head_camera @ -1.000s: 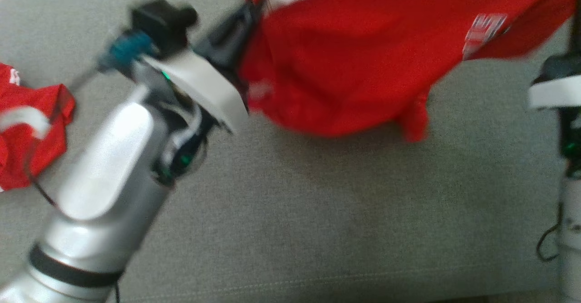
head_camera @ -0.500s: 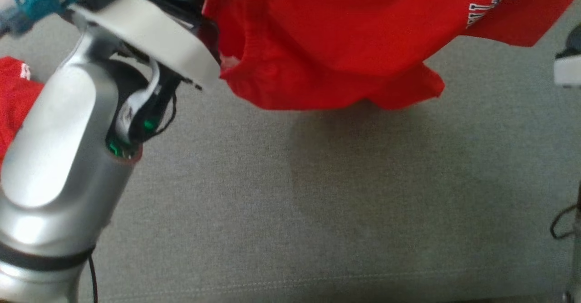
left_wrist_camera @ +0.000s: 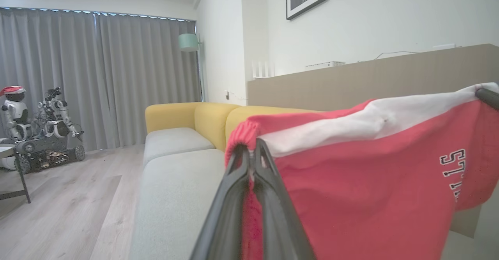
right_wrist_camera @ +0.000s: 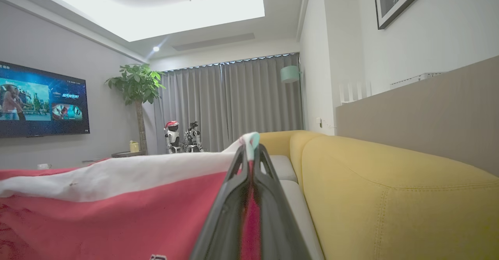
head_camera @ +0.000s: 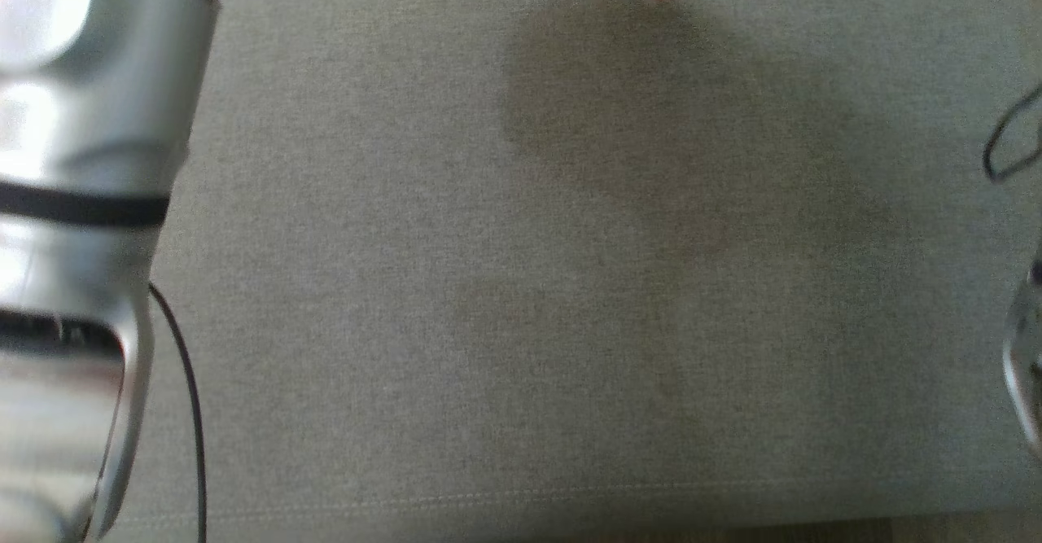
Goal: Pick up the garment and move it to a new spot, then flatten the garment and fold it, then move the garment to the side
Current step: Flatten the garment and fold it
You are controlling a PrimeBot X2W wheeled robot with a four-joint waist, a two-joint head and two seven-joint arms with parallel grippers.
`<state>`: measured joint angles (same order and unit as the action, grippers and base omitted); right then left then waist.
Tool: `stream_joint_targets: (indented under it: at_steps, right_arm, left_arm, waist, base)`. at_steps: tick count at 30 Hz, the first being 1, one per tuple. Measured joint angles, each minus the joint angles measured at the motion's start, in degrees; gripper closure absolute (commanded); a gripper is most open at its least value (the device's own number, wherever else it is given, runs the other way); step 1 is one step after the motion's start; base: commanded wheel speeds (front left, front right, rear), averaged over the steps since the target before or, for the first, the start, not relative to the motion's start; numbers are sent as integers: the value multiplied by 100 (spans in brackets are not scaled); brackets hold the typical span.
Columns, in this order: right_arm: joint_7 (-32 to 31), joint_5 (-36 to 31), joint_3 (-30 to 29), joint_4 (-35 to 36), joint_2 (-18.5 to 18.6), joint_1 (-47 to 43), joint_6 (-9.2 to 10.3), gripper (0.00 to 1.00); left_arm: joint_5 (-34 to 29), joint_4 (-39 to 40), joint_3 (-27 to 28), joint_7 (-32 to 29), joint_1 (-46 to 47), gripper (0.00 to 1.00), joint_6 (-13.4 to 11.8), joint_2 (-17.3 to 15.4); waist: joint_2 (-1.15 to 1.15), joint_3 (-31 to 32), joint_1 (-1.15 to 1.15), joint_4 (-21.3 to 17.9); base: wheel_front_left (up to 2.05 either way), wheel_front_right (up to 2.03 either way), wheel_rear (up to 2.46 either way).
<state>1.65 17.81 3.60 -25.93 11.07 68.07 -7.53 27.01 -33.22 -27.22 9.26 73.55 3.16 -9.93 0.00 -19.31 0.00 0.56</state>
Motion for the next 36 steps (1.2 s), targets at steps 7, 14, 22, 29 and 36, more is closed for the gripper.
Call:
stream_joint_targets:
  at_steps: [7, 14, 22, 29, 36]
  right_arm:
    - [623, 2, 564, -2181, -435, 772, 0, 100]
    - [734, 430, 1076, -3893, -669, 458, 0, 100]
    - [815, 1550, 1956, -4030, -688, -363, 0, 100]
    - [956, 1724, 2558, -3902, -644, -654, 0, 100]
    - [1158, 1914, 2747, -3196, -209, -1954, 0, 100]
  left_arm:
    - [-52, -2001, 32, 439, 543, 100, 44, 520]
    - [305, -3616, 46, 453, -164, 100, 27, 826]
    - [945, -3682, -191, 474, -863, 100, 196, 860]
    - [1188, -3009, -419, 503, -1295, 100, 194, 868]
    - [854, -1858, -275, 503, -2883, 100, 136, 855]
  waist:
    - [0, -88, 0, -48]
    - [0, -295, 2, -89]
    - [0, -350, 0, -75]
    - [0, -216, 0, -30]
    - [0, 131, 0, 73]
  base:
    - [0, 0, 0]
    - [0, 0, 0]
    - [0, 0, 0]
    - [0, 0, 0]
    - [0, 0, 0]
